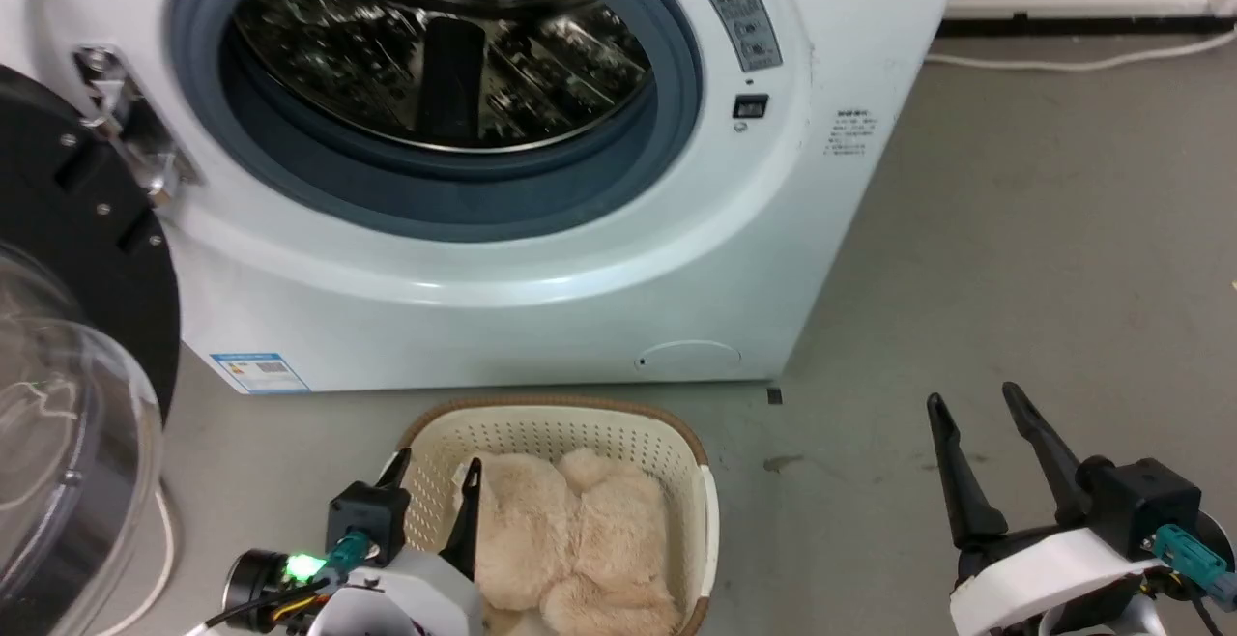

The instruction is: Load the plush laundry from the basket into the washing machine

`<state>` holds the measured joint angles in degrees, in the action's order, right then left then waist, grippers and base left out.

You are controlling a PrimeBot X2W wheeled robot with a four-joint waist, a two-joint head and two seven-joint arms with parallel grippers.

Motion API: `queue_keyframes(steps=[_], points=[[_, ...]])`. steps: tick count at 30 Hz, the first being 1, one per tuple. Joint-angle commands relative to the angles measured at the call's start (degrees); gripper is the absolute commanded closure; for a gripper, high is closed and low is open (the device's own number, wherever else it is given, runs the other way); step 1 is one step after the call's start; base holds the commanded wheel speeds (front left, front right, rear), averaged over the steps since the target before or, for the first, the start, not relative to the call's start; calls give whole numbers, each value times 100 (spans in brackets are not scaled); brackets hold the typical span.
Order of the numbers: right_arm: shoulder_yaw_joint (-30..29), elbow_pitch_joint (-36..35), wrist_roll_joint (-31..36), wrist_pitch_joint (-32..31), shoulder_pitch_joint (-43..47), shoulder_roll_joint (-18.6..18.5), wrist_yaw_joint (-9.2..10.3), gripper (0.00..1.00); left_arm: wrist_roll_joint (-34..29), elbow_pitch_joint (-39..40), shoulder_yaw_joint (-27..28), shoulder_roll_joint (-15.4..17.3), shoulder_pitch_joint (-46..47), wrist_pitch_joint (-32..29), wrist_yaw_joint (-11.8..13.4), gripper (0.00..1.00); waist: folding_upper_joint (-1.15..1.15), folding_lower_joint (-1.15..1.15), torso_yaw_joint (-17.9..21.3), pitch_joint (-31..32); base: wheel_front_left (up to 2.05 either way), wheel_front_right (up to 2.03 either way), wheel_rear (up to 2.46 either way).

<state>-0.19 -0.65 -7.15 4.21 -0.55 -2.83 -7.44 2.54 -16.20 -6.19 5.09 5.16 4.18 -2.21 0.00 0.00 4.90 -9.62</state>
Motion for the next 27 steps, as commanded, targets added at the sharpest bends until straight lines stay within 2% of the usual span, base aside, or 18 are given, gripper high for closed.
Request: queue_keyframes(steps=[1,10,27], points=[[5,-37,-64,69,-102,-2,-1,0,44,-175,-87,60,157,72,-34,0,0,0,57,-103,0,0,0],[48,-138,-282,176,-196,-2,-2,0,195,-851,-580,227,597,111,-86,0,0,0,217,-504,0,0,0],[164,-212,-723,380,-375,-3,-2,0,1015,-2018,-1409,518,1476,-546,-186,0,0,0,581,-1301,0,0,0]])
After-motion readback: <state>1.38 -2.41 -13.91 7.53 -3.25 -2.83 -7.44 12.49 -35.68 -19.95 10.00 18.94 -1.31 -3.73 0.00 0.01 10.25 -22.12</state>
